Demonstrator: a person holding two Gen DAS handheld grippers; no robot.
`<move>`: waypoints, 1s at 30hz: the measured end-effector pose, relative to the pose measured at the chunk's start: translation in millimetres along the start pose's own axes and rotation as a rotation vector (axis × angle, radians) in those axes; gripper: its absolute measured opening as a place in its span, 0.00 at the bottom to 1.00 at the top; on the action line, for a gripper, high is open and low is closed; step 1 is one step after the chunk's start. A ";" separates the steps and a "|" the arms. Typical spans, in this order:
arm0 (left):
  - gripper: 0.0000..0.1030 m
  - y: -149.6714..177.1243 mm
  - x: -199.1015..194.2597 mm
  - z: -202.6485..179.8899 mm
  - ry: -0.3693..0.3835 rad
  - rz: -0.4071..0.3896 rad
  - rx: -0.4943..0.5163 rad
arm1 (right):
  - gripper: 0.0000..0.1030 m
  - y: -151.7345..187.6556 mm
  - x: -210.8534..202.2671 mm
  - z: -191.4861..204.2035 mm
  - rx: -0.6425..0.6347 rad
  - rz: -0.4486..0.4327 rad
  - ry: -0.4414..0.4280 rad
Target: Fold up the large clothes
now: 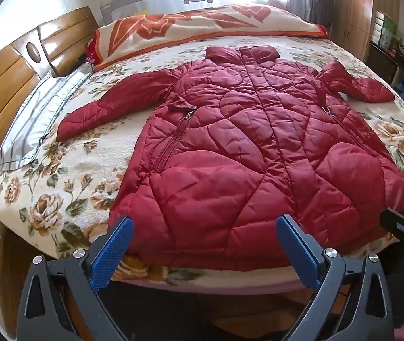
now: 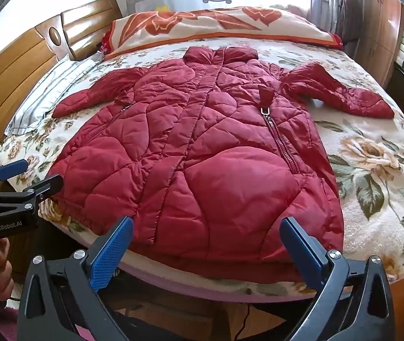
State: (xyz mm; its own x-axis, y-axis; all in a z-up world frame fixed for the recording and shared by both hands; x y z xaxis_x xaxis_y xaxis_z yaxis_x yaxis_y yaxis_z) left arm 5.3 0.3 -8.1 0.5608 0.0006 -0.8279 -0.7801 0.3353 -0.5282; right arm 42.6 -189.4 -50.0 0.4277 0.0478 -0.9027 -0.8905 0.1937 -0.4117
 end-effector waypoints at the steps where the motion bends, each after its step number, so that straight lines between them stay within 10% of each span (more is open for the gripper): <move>1: 0.99 0.0 -0.2 0.0 -0.001 0.000 0.001 | 1.00 -0.4 -1.1 -0.3 0.000 0.000 -0.001; 30: 0.99 -2.6 -6.0 -0.7 -0.005 -0.035 -0.004 | 1.00 -3.4 -10.3 4.2 -0.010 -0.038 -0.013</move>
State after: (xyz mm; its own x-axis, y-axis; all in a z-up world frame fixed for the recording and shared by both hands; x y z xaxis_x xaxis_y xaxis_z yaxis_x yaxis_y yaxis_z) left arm 3.8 -1.3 -1.9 0.5894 -0.0066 -0.8078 -0.7608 0.3318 -0.5578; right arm 41.9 -186.4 -38.7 0.4628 0.0531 -0.8849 -0.8752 0.1860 -0.4466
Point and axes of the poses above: each gripper's, at about its wrist camera, not at the fingertips, and x roughly the way its jaws point, z to its left, y to its underside, the point moved 1 cm from there along x, roughly the way its jaws point, and after that the axes turned 9 degrees about x, right-handed, at the moved point
